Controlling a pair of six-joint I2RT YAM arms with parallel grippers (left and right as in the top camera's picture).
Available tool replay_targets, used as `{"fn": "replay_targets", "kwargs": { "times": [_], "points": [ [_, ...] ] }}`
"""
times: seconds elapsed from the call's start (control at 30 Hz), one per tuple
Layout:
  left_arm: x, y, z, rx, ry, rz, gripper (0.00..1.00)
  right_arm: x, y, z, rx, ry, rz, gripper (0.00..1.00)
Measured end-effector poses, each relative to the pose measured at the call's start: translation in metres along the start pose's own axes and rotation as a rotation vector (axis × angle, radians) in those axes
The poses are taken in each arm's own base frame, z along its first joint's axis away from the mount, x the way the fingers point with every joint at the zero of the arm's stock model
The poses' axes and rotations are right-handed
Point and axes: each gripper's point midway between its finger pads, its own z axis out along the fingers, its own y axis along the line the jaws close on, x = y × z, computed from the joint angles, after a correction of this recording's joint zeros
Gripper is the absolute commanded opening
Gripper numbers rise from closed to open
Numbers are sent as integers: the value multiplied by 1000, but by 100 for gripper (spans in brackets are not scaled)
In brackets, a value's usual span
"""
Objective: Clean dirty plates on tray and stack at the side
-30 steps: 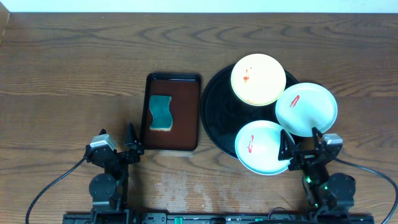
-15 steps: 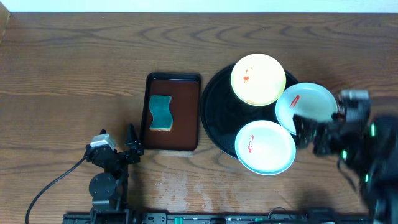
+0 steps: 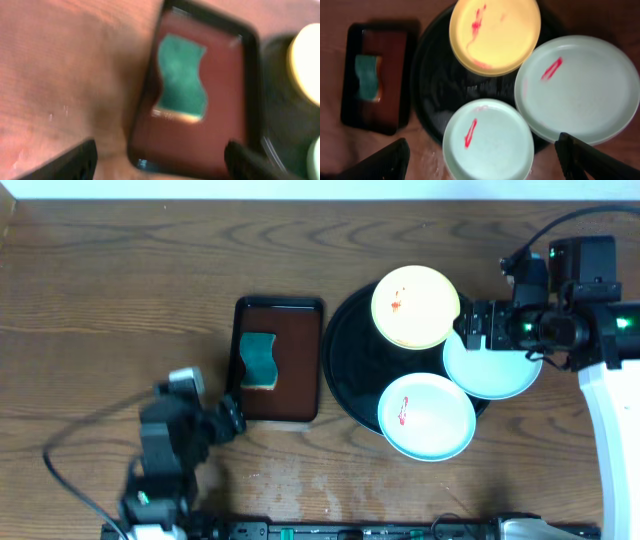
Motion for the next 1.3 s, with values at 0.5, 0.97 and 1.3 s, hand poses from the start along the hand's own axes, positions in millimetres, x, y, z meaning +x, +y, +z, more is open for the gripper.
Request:
{"fn": "replay_targets", "kwargs": {
  "times": [0.5,0.97,1.3],
  "points": [
    [-92,-47,13,-19,423,-114,75,-17,-27,91,37,132,34,90],
    [-53,-51,55,-165,558,42,38,-7,-37,135,77,227,31,82],
    [-26,-32,106,-273,646,31,37,-9,-40,136,102,219,21,81]
  ]
}}
